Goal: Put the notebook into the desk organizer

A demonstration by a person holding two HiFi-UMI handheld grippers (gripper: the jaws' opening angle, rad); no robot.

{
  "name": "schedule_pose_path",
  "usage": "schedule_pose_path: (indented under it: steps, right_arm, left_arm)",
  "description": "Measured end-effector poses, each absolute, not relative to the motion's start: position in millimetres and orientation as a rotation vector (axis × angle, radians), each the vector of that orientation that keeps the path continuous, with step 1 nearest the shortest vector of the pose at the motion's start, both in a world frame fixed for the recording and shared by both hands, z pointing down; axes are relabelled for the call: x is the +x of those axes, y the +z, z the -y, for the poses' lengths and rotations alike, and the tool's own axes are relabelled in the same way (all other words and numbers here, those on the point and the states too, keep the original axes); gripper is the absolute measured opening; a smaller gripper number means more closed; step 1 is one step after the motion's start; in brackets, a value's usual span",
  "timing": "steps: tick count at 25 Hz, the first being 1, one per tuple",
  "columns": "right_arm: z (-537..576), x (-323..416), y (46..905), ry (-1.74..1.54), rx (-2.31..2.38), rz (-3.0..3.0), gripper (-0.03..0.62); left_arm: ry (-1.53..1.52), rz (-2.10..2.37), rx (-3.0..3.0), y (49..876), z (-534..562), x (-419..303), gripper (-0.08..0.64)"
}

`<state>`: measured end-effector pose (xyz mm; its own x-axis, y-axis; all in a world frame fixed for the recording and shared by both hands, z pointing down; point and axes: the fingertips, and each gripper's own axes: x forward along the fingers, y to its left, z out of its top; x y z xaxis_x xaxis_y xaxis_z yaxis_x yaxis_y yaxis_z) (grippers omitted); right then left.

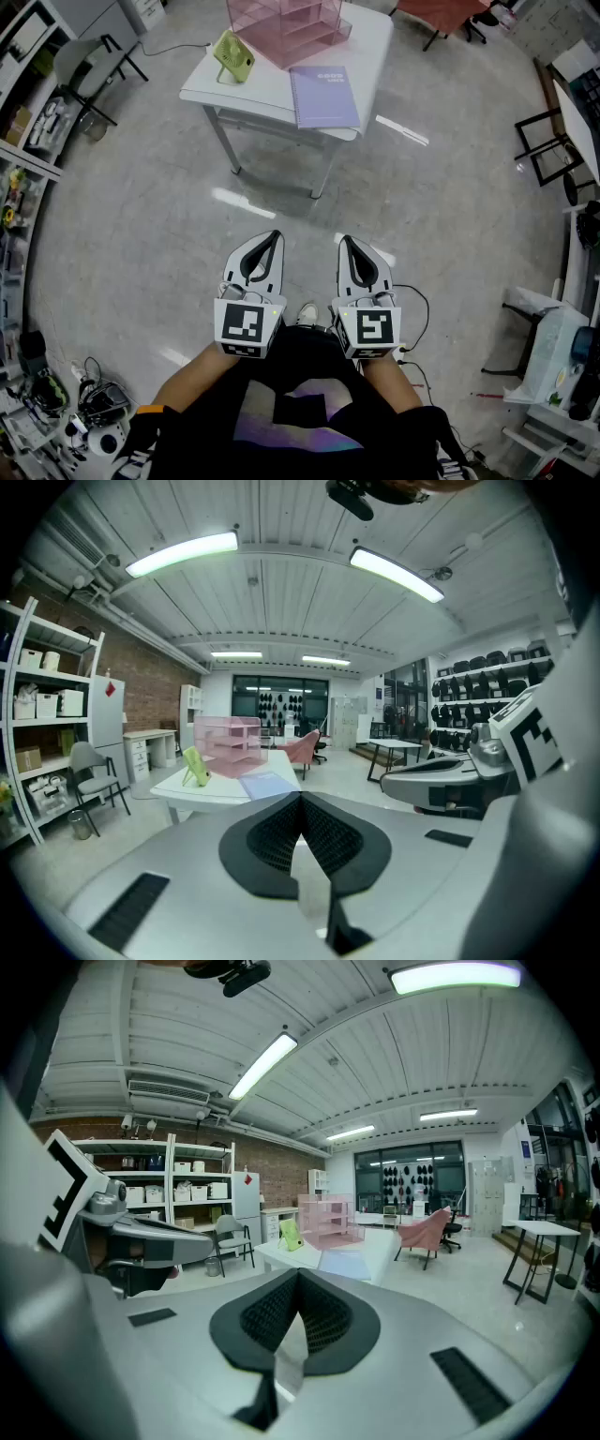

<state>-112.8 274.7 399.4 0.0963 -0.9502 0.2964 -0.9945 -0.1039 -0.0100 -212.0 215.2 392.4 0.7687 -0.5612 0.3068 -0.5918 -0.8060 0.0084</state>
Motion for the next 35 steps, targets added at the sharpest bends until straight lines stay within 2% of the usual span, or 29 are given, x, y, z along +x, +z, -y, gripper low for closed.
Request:
schedule_pose_path:
  steps: [14,35]
  right_arm:
    - [-245,-114,397,0.338,2.23,1.915,0.012]
    - [-143,-93,374,0.349,2.321,1.764,0.014]
  left_arm:
    - [0.472,0.85,2.864,398,-182,-213,0.005]
    - [0.451,0.69,2.868,381,-54,-203,0.005]
